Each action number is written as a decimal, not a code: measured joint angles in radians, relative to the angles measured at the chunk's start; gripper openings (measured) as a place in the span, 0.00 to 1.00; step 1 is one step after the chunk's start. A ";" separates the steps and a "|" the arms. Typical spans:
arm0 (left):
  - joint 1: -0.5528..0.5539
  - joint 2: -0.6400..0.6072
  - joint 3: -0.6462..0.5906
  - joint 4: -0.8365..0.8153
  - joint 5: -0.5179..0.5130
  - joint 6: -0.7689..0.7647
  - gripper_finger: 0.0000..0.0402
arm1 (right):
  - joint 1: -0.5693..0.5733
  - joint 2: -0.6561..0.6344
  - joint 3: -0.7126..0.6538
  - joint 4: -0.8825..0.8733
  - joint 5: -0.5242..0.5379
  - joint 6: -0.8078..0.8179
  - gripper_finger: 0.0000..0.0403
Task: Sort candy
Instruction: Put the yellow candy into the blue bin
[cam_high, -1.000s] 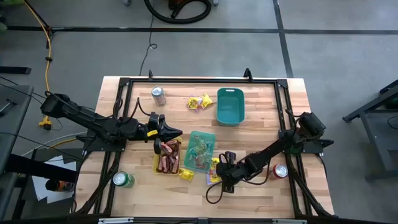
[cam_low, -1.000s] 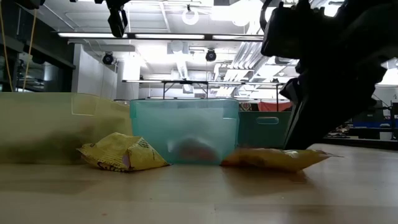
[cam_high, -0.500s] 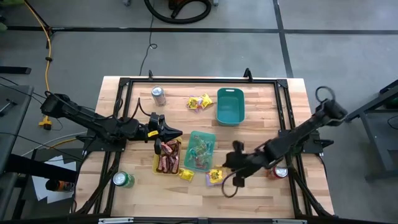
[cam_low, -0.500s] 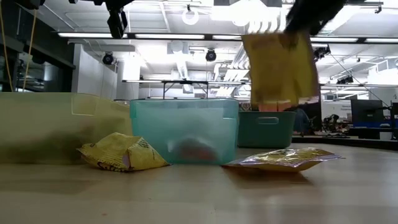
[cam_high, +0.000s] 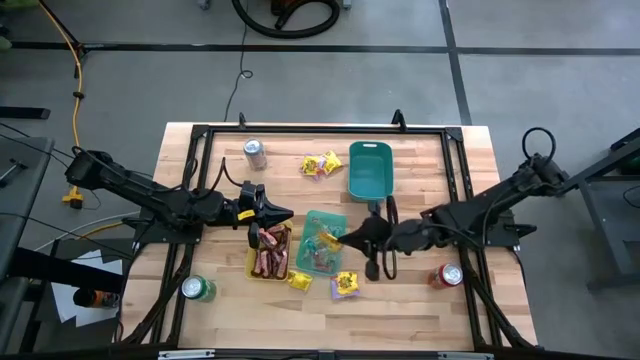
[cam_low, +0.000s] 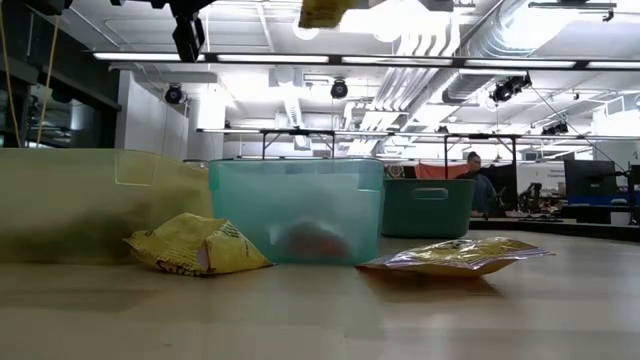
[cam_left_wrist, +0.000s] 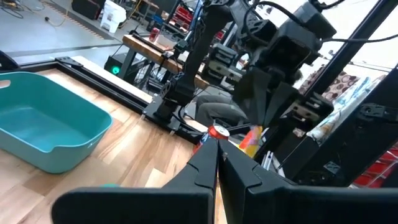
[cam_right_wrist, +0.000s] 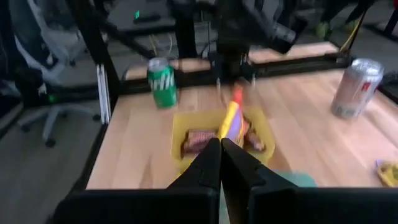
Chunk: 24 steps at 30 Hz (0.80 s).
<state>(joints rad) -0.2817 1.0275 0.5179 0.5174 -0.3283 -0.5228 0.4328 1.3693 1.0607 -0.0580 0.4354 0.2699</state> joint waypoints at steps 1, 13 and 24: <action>0.000 0.000 0.000 0.001 0.000 0.000 0.00 | -0.008 0.000 0.000 0.015 -0.002 -0.008 0.00; 0.000 0.000 0.000 0.004 0.000 -0.003 0.00 | -0.109 -0.049 0.000 -0.092 0.120 -0.147 0.00; 0.000 0.000 0.000 0.003 0.000 -0.024 0.00 | -0.450 -0.114 -0.005 -0.468 0.168 -0.114 0.00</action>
<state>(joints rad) -0.2817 1.0275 0.5179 0.5207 -0.3286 -0.5468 -0.0171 1.2552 1.0558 -0.5257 0.6033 0.1562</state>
